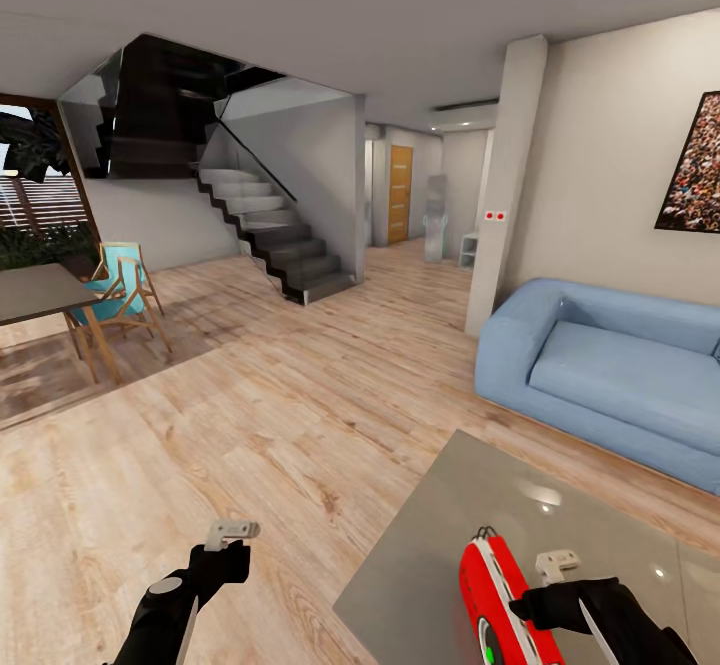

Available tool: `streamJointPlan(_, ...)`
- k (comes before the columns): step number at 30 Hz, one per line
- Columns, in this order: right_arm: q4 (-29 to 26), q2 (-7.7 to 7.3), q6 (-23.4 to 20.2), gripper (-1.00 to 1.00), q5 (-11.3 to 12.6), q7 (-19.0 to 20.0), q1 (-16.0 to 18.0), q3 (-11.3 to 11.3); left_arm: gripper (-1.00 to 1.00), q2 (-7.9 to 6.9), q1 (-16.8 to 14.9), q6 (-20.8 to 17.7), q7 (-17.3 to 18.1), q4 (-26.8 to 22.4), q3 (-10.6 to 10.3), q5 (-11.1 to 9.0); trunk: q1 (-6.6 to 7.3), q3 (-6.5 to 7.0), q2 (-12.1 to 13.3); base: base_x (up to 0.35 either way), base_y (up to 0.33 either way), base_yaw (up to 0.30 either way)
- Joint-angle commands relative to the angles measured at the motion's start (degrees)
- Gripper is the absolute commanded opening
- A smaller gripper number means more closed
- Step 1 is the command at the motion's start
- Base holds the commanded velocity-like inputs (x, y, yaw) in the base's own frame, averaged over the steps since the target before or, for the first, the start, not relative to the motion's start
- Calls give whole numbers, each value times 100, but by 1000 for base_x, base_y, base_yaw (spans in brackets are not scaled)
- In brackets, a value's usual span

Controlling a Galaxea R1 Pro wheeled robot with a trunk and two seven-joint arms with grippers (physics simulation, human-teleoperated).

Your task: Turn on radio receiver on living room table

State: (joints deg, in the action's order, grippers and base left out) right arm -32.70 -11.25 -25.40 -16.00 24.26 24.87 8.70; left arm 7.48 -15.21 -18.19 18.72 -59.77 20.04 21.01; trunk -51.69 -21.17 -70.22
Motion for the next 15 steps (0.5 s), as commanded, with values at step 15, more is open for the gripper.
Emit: streamJointPlan(15, 0, 0, 0, 100, 0, 0, 0, 0, -100, -51, -1, 0, 9, 0, -203, 16, 0, 0, 0, 0, 0, 0)
